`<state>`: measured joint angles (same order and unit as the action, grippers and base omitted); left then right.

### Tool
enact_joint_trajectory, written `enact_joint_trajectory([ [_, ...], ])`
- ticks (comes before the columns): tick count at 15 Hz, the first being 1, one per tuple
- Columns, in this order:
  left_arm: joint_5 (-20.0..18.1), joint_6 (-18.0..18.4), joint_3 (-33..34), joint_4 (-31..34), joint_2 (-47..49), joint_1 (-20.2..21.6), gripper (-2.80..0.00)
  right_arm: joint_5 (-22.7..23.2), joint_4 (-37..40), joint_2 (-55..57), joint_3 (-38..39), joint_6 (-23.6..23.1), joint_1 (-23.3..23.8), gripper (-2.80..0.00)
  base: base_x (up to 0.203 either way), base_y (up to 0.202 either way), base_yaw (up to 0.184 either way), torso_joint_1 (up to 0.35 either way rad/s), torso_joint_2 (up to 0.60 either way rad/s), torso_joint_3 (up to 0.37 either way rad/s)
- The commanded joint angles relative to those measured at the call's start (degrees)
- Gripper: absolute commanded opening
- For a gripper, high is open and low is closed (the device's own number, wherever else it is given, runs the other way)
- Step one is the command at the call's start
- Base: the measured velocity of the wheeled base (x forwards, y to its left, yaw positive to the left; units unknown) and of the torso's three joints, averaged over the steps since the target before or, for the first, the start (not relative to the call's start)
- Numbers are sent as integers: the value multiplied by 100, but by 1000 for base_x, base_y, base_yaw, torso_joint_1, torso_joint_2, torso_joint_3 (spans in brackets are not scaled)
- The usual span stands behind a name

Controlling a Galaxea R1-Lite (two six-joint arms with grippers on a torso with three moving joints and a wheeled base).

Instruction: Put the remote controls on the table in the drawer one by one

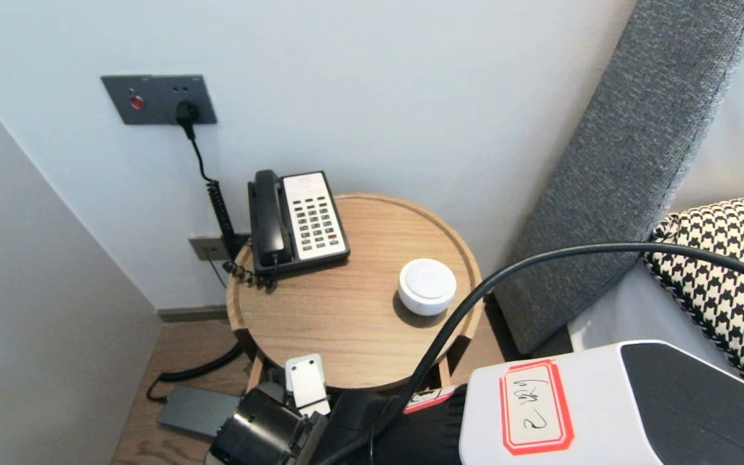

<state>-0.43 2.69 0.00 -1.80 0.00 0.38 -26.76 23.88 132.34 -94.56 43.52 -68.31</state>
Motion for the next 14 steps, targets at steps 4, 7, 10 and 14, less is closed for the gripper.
enact_joint_trajectory([
  [4, -1, 3, 70, -5, -9, -3, -280, 127, 319, 258, -458, 350, 20, -280, 0, 0, 0, 0, 0, 0],
  [7, -1, 3, 70, -5, -9, -3, -280, 144, 319, 341, -550, 444, 46, -280, 0, 0, 0, 0, 0, 0],
  [10, -1, 3, 70, -5, -9, 6, -280, 145, 319, 442, -652, 464, 46, -280, 0, 0, 0, 0, 0, 0],
  [14, -1, 3, 70, -5, -9, -3, -280, 145, 319, 515, -652, 464, 134, -280, 0, 0, 0, 0, 0, 0],
])
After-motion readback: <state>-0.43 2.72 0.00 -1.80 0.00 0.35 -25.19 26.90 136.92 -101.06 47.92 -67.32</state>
